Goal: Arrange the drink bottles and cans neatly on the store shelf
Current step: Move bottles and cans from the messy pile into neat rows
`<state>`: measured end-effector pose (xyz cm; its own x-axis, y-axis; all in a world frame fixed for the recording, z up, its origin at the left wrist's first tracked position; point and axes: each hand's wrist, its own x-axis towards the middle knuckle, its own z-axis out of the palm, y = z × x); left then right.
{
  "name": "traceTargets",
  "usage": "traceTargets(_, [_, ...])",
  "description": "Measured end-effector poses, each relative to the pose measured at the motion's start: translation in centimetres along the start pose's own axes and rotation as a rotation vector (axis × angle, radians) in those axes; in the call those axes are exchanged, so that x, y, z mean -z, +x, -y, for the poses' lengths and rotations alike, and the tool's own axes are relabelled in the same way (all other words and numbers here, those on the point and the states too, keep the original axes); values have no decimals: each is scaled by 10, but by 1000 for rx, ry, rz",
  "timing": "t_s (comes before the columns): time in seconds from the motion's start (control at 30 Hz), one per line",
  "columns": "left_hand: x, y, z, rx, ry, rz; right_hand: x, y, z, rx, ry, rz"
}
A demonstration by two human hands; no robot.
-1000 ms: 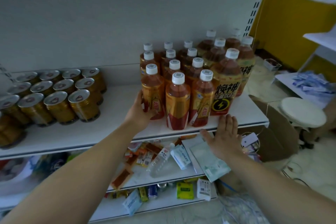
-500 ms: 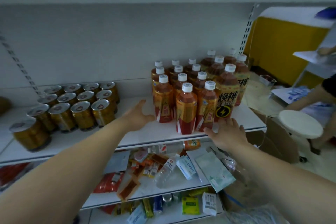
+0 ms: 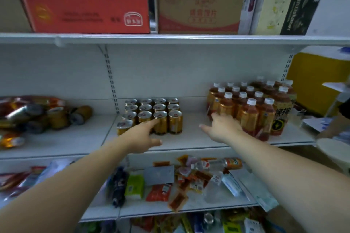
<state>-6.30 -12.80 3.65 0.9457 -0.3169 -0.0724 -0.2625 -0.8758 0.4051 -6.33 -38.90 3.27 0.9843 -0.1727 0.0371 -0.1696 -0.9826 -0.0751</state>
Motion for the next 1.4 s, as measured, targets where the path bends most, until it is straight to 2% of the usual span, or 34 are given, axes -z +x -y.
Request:
traceTargets(0.27, [65, -103, 135, 132, 46, -46, 33, -20, 241, 343, 123, -49])
traceTargets(0.53, [108, -154, 265, 330, -41, -133, 35, -5, 417, 584, 206, -8])
traceTargets(0.83, [166, -121, 411, 534, 21, -179, -13, 83, 579, 659, 337, 91])
traceTargets(1.03, [199, -99, 522, 677, -179, -287, -35, 128, 681, 736, 319, 138])
traceTargets(1.17, [205, -91, 596, 748, -219, -374, -49, 145, 737, 753, 301, 144])
traceTargets(1.23, [209, -88, 632, 686, -148, -416, -58, 153, 765, 745, 279, 127])
traceTargets(1.27, [212, -87, 648, 617, -72, -386, -62, 156, 778, 734, 267, 115])
traceTargets(1.4, [236, -82, 708, 322, 247, 9, -79, 172, 823, 676, 169, 31])
